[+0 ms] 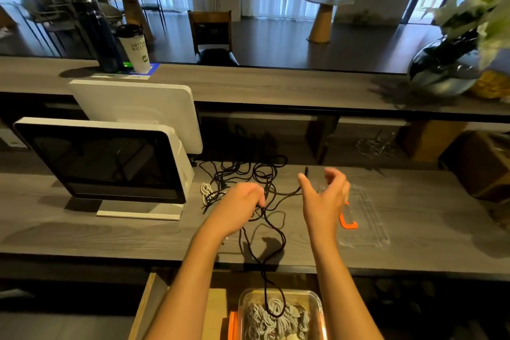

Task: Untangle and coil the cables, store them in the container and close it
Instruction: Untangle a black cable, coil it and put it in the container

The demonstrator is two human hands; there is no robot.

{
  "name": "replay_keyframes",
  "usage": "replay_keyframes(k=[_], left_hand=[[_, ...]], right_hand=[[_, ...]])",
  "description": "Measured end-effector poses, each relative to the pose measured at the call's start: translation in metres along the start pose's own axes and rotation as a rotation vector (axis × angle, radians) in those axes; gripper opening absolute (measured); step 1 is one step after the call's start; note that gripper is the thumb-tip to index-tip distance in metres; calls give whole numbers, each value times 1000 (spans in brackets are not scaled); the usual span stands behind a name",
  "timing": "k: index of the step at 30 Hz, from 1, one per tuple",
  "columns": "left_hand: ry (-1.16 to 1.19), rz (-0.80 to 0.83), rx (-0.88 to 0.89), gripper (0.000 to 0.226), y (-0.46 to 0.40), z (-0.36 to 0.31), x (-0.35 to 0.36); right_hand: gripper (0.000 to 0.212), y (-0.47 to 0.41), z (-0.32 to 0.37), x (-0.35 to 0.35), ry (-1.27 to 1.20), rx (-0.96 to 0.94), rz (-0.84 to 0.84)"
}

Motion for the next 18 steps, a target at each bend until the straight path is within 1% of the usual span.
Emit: replay_keyframes(k=[1, 2, 3, 4, 6, 7, 9, 10, 11, 13, 14, 15, 17, 18], left_hand=[[-76, 4, 10, 34, 2, -3, 0], [-140, 6, 17, 37, 3, -5, 0], [-179, 12, 21, 40, 5, -7, 0], [-187, 22, 30, 41, 6, -8, -2], [-124, 14, 54, 38, 8, -10, -10], [-65, -16, 59, 35, 8, -9, -17], [31, -98, 83, 32, 9, -8, -32], [26, -119, 103, 33, 9, -6, -37], [-14, -111, 117, 34, 10, -4, -37], [-145, -24, 107, 37, 8, 6, -29], [-196, 37, 83, 40, 8, 12, -23], [-205, 101, 58, 43, 9, 18, -18], [-101, 220, 46, 46, 13, 22, -11], [-54, 239, 57, 46, 15, 20, -10]], right_hand=[[44, 1, 15, -2, 82, -202, -4], [37, 2, 28, 1, 122, -382, 47], [27, 4, 39, 7, 109, -492, 149], [25, 6, 43, 16, 65, -514, 304], [49, 15, 44, 30, 9, -418, 627], [51, 20, 43, 33, 28, -383, 750], [40, 29, 40, 34, 1, -360, 898], [34, 31, 39, 32, -66, -345, 918], [31, 30, 42, 29, -147, -328, 896], [32, 21, 45, 20, -280, -302, 758], [34, 14, 47, 16, -308, -290, 689], [35, 9, 49, 13, -301, -288, 637], [35, 4, 52, 10, -284, -291, 579], [33, 2, 50, 9, -294, -273, 552]])
Point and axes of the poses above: each hand's wrist, its own y-axis away from the middle knuckle, its own x-axis out of the palm, z = x × y, the point moved 6 cm from there along -y, towards the middle knuckle, and after that the axes turned 13 degrees about -x, right-handed, at the moved point
